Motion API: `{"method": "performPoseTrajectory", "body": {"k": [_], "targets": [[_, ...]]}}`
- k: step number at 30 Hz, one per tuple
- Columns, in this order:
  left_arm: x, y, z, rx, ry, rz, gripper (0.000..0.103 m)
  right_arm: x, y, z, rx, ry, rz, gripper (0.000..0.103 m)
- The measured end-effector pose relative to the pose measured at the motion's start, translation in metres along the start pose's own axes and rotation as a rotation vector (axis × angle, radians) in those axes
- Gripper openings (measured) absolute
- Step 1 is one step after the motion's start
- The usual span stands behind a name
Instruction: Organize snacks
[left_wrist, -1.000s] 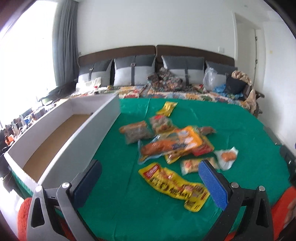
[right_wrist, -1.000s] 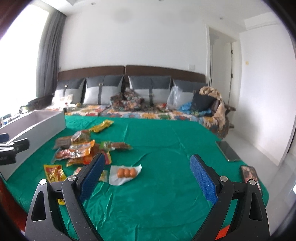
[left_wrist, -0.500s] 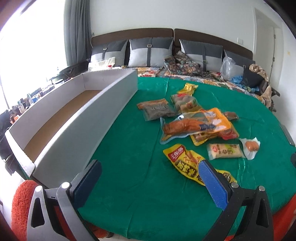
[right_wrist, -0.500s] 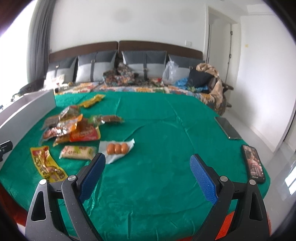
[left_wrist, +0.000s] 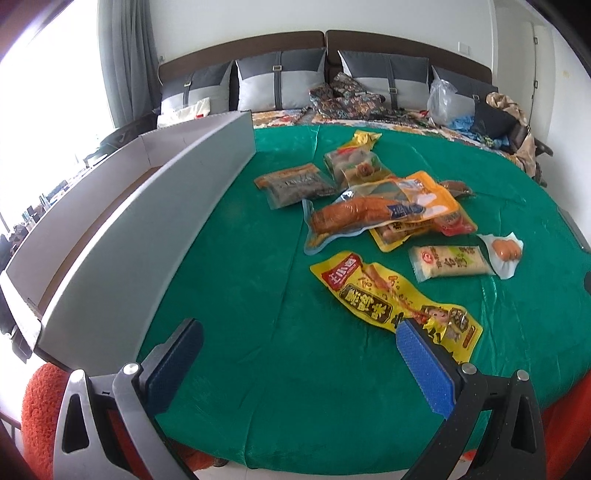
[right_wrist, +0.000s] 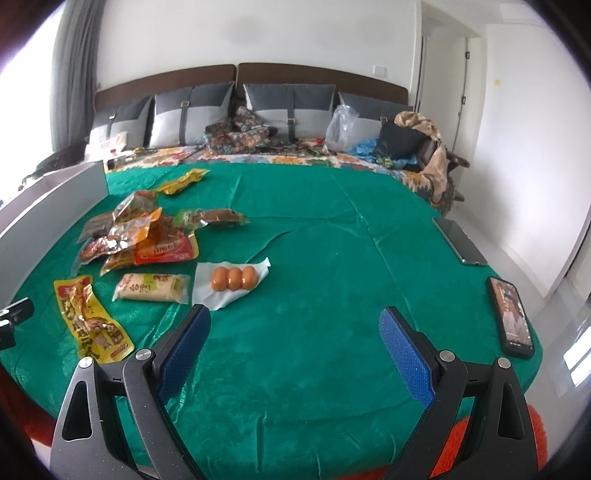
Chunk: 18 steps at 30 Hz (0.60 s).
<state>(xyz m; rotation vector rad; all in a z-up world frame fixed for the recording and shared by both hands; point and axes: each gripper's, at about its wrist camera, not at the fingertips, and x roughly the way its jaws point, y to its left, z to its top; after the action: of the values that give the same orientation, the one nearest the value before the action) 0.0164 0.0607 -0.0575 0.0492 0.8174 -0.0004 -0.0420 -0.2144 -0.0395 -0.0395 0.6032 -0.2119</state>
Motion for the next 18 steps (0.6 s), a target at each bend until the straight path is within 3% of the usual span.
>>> {"method": "performPoseTrajectory", "body": {"k": [18], "targets": [[0.037,0.007,-0.011,-0.017,0.152,0.005,0.103,0.011,0.002,-0.005,-0.004,0.053,0.001,0.095]]}}
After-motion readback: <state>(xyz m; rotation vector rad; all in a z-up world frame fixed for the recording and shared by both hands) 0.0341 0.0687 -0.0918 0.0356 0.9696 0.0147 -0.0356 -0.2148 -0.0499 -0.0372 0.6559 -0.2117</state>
